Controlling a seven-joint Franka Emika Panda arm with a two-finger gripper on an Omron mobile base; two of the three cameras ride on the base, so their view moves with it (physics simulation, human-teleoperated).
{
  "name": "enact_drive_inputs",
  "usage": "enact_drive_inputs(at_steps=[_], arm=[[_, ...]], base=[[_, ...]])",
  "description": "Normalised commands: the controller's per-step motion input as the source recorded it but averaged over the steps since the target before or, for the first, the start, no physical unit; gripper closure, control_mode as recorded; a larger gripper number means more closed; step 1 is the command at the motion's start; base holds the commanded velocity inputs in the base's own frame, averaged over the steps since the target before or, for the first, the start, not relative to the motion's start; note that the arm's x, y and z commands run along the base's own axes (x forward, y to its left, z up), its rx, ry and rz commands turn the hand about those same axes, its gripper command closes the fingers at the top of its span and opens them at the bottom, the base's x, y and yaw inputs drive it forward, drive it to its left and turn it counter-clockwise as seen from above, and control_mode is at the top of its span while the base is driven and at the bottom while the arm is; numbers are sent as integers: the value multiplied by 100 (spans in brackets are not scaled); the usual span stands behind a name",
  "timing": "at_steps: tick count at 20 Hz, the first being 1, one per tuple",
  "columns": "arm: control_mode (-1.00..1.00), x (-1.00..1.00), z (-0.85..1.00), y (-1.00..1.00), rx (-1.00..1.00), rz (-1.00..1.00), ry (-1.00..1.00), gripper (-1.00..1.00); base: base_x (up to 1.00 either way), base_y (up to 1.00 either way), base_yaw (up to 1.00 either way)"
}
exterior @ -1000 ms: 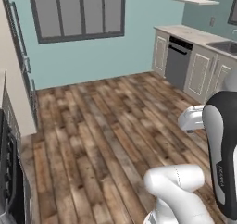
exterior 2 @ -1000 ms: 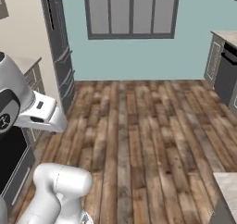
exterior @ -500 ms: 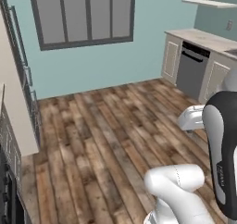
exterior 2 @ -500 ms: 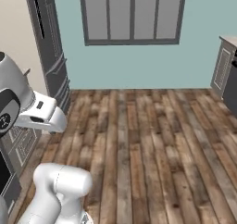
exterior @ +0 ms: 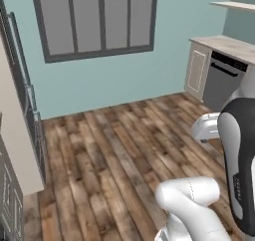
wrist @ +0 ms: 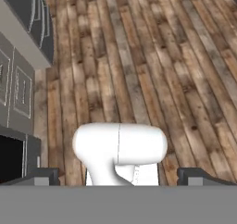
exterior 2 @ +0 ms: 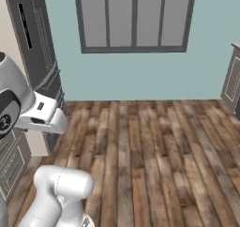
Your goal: Pick the jar and jar from the dining table and place them in the open cabinet. Close the cabinet after placing the objects.
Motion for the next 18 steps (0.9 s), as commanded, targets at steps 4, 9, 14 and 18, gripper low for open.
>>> enact_drive_inputs(at_steps=[4, 9, 14, 18], arm=[[100, 0, 0, 0, 0, 0, 0, -100], [100, 0, 0, 0, 0, 0, 0, -100], [100, 0, 0, 0, 0, 0, 0, -100], [100, 0, 0, 0, 0, 0, 0, -100]], base=[[45, -16, -26], [6, -24, -70], [0, -36, -85], [0, -42, -90]])
